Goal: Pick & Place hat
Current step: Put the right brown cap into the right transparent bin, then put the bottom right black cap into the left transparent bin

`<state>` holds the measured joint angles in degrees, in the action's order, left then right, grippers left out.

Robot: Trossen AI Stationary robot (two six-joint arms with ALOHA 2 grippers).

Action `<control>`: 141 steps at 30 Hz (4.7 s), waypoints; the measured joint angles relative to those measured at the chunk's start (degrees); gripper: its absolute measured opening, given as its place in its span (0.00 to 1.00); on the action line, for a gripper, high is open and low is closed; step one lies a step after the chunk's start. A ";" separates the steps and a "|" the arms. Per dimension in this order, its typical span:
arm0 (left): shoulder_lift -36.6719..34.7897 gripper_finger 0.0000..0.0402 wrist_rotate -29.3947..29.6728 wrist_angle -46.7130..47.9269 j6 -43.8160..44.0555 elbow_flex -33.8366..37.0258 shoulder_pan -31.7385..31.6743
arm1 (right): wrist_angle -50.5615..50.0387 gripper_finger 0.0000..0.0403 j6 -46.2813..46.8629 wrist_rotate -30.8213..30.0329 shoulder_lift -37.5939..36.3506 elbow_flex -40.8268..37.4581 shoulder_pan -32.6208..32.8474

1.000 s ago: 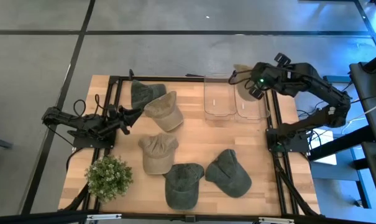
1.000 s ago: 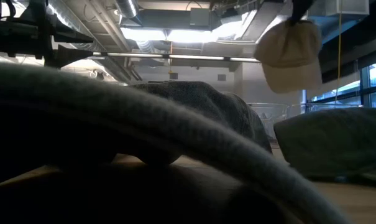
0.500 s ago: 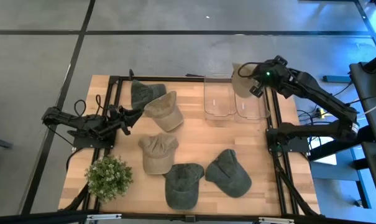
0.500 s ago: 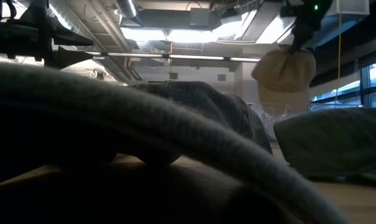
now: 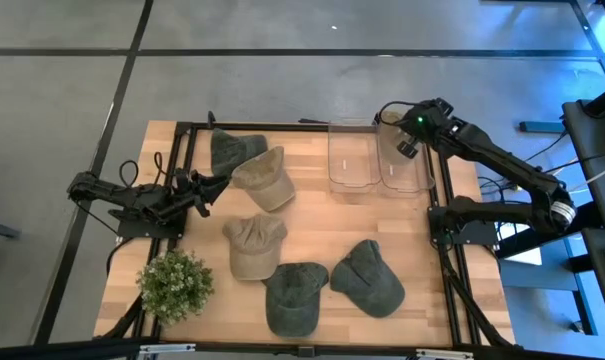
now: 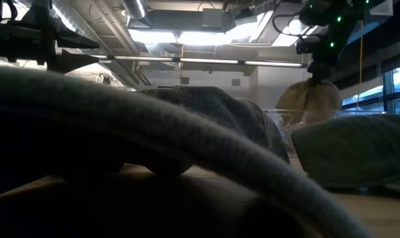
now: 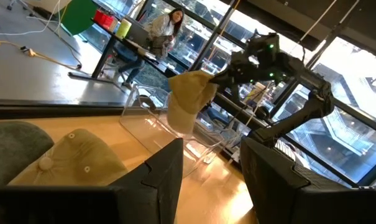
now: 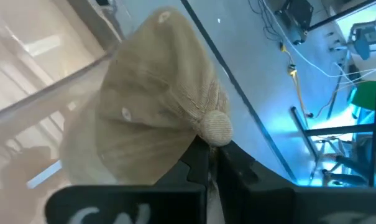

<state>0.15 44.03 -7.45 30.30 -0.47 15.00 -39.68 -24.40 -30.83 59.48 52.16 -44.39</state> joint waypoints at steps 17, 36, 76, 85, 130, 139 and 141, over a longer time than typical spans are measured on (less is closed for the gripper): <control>0.00 0.39 1.89 -0.01 0.00 0.00 0.01 | 10.49 0.32 -5.03 -2.69 0.00 -3.88 -2.90; 0.01 0.39 1.99 -0.01 -0.02 0.00 -0.01 | -4.71 0.57 11.61 13.86 -0.44 13.69 3.97; 0.01 0.39 -7.70 1.75 -1.04 0.00 0.00 | 7.09 0.57 27.06 31.41 40.77 4.46 61.54; 0.00 0.39 -8.30 2.27 -0.89 -0.02 -0.01 | 8.68 0.52 27.34 31.74 44.57 4.81 61.56; 0.00 0.39 -7.37 3.21 -1.07 -0.01 0.01 | -4.40 0.03 23.99 -10.88 9.97 24.95 58.19; 0.01 0.39 -0.98 3.29 -1.06 -0.02 -0.01 | -3.82 0.03 1.83 -17.57 10.53 42.88 46.99; 0.00 0.39 -0.08 3.35 -1.07 -0.02 0.01 | -3.92 0.03 0.70 -16.39 10.23 43.63 43.08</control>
<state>0.15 43.95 -4.10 29.23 -0.49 15.00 -43.60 -23.70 -47.22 69.71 95.79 -1.31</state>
